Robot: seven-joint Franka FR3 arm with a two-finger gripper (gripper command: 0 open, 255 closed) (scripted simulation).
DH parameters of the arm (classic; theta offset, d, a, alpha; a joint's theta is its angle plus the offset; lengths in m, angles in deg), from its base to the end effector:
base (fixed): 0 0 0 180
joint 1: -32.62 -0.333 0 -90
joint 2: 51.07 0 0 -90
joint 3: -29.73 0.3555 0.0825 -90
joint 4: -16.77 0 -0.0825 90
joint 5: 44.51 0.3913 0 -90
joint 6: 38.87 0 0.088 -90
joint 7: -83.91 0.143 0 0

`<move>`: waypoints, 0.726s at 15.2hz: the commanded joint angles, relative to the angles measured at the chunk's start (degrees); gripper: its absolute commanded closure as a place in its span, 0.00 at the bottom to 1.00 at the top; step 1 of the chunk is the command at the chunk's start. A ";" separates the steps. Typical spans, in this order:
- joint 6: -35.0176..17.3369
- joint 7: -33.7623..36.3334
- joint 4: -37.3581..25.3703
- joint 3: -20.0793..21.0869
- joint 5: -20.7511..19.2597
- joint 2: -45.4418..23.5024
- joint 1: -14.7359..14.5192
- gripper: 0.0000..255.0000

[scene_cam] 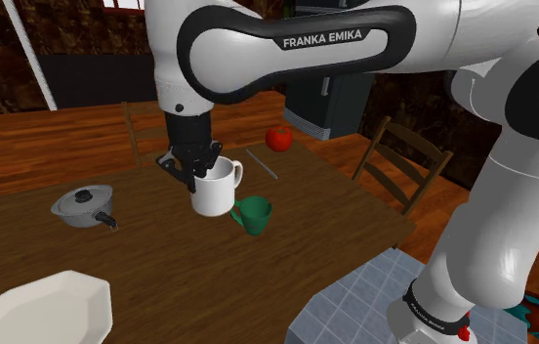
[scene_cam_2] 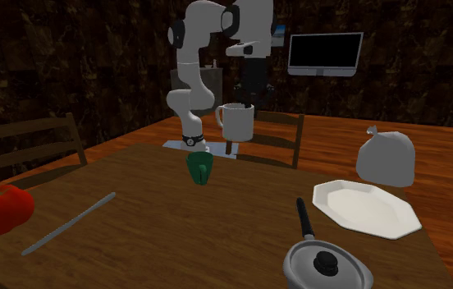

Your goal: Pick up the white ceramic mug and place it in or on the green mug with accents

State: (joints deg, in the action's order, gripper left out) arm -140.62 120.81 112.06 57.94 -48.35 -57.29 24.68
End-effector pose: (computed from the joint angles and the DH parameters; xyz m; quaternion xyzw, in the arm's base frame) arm 0.5017 0.3411 0.5450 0.9999 -0.0014 0.0113 0.0007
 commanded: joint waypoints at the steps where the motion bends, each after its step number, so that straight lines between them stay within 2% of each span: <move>1: -0.57 -3.23 3.06 -1.11 1.56 2.94 1.89 1.00; 9: 0.13 -16.37 10.57 -7.44 5.44 12.03 7.90 1.00; 11: -1.42 -16.38 12.15 -7.46 5.45 12.06 7.84 1.00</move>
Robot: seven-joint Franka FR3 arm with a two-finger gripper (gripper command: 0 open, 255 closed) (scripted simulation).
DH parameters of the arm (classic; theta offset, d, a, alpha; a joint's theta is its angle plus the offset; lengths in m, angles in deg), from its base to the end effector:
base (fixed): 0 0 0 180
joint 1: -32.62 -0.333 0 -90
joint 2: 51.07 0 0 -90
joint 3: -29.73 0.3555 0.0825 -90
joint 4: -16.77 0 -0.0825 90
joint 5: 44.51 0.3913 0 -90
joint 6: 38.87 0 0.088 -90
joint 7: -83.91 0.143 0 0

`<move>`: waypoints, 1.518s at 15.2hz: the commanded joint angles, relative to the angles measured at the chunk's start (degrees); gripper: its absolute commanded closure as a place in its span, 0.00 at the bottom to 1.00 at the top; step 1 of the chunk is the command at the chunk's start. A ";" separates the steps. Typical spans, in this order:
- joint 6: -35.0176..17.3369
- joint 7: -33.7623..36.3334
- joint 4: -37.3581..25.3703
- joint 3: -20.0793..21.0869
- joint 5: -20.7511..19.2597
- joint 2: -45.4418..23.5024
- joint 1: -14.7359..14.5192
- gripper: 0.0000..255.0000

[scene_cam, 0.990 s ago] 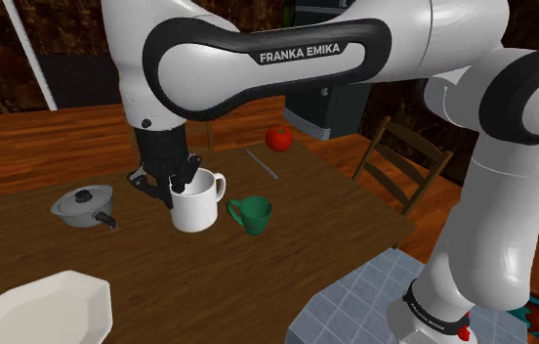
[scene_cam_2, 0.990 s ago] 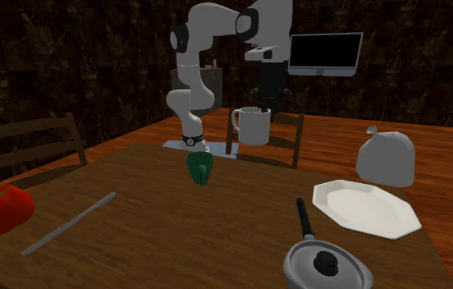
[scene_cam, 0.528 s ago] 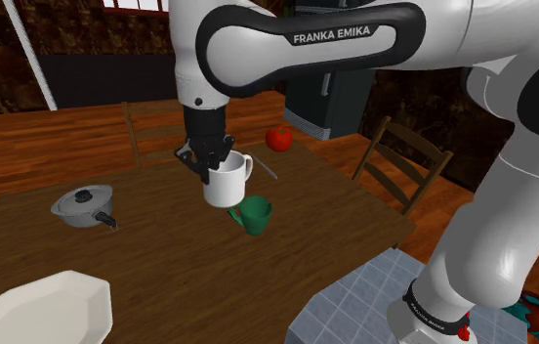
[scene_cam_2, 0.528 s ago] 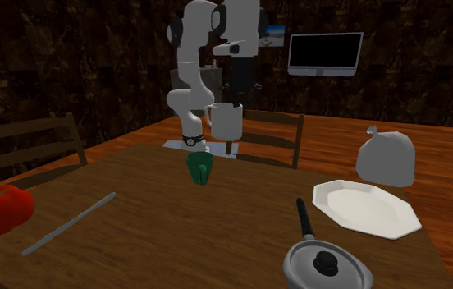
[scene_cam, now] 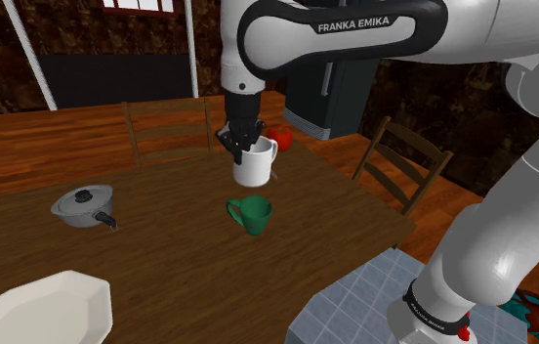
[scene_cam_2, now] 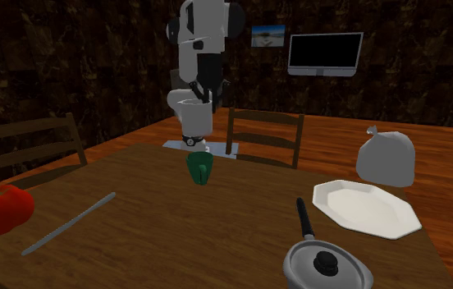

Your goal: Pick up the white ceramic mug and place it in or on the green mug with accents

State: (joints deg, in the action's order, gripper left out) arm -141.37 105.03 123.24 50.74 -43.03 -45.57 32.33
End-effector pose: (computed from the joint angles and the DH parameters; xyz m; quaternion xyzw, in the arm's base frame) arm 0.5005 0.2059 0.5571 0.9999 -0.0017 0.0112 0.0005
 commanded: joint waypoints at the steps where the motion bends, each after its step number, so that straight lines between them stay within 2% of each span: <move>1: -1.44 -0.59 1.73 -0.26 0.13 0.34 0.18 1.00; 17: -13.62 -0.05 12.17 0.13 -0.46 -1.53 0.00 1.00; 23: -13.97 -0.02 12.42 0.15 -0.50 -1.63 0.00 1.00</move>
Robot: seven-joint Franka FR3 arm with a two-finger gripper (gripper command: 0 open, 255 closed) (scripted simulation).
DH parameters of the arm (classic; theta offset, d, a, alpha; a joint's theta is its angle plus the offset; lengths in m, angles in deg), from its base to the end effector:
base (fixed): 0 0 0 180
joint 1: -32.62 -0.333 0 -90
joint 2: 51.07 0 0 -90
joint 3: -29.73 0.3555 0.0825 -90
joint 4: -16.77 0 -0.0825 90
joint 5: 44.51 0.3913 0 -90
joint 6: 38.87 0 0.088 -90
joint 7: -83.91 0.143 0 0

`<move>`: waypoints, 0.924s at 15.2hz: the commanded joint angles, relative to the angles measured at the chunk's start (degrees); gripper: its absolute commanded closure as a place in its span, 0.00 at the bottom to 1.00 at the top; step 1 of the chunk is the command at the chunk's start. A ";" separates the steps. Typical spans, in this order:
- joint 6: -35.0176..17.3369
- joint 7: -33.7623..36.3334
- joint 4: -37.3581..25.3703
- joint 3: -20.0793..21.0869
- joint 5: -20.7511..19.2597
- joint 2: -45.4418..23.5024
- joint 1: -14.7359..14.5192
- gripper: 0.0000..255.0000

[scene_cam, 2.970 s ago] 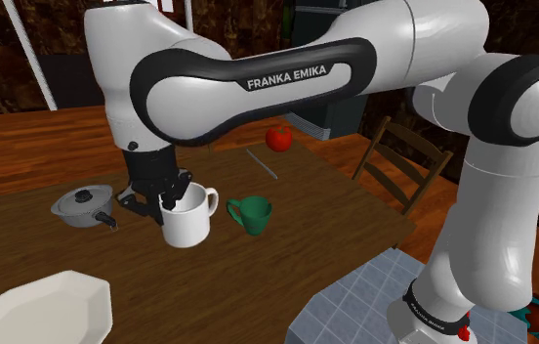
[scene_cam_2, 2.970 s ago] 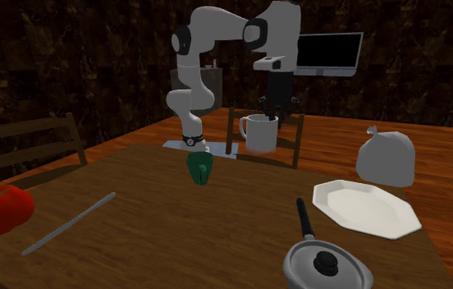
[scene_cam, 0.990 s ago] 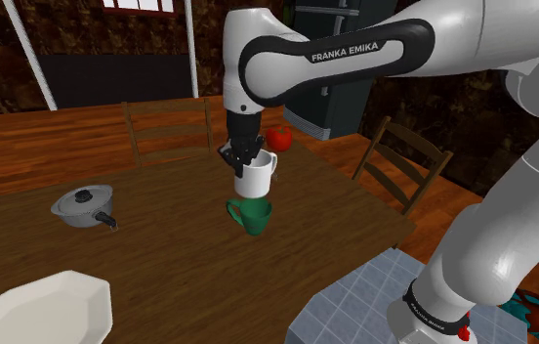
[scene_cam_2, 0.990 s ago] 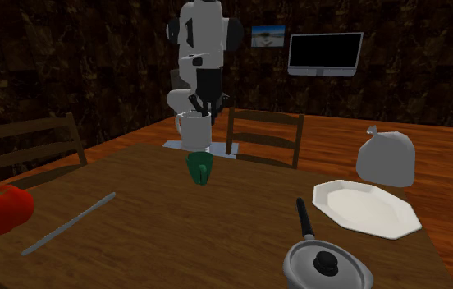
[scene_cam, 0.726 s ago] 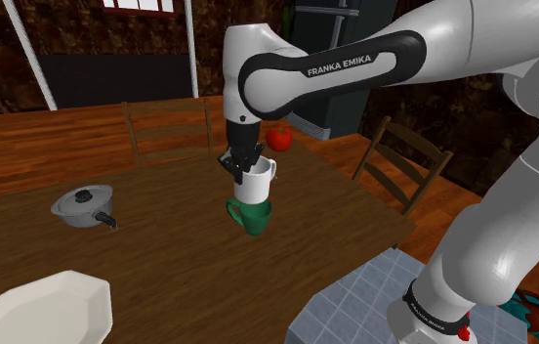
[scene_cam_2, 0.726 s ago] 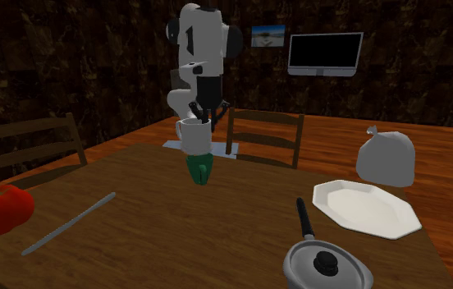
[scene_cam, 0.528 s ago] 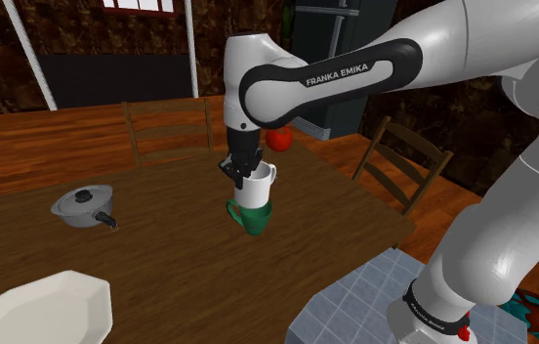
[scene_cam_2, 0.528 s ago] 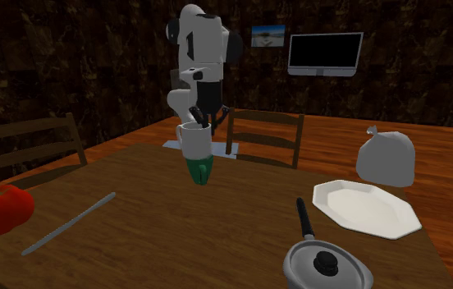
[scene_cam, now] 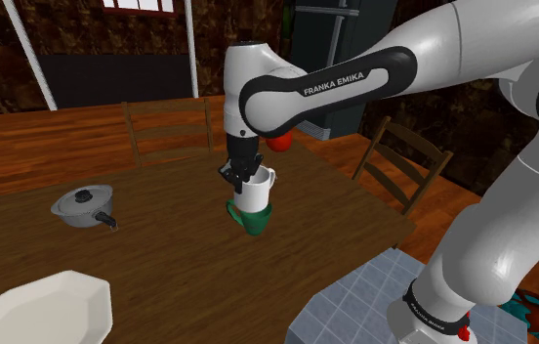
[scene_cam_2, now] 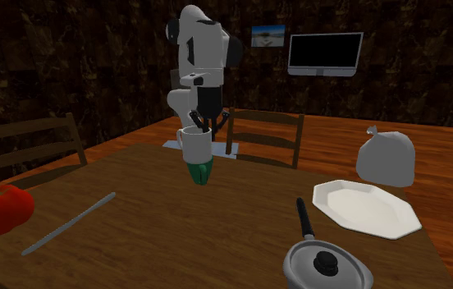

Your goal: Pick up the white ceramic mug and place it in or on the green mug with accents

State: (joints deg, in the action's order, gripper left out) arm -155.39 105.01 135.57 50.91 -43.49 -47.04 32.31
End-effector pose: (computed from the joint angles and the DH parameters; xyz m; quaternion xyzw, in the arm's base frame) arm 0.5010 0.2020 0.4615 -0.9999 0.0007 -0.0138 0.0003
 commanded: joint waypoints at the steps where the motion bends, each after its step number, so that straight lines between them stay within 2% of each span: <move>1: 0.05 0.00 0.09 -0.02 -0.03 -0.16 0.02 1.00; 2: 0.05 0.00 0.09 -0.02 -0.03 -0.16 0.02 1.00; 3: -0.05 0.00 0.26 -0.01 0.00 -0.09 0.01 0.00; 8: 0.05 0.00 0.09 -0.02 -0.03 -0.16 0.02 0.00; 12: 7.22 -0.47 -5.43 -0.27 0.57 1.60 0.12 0.00; 14: 7.22 -0.47 -5.42 -0.27 0.58 1.60 0.12 0.00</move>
State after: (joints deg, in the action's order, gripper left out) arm -148.60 104.59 130.50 50.68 -42.92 -45.46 32.40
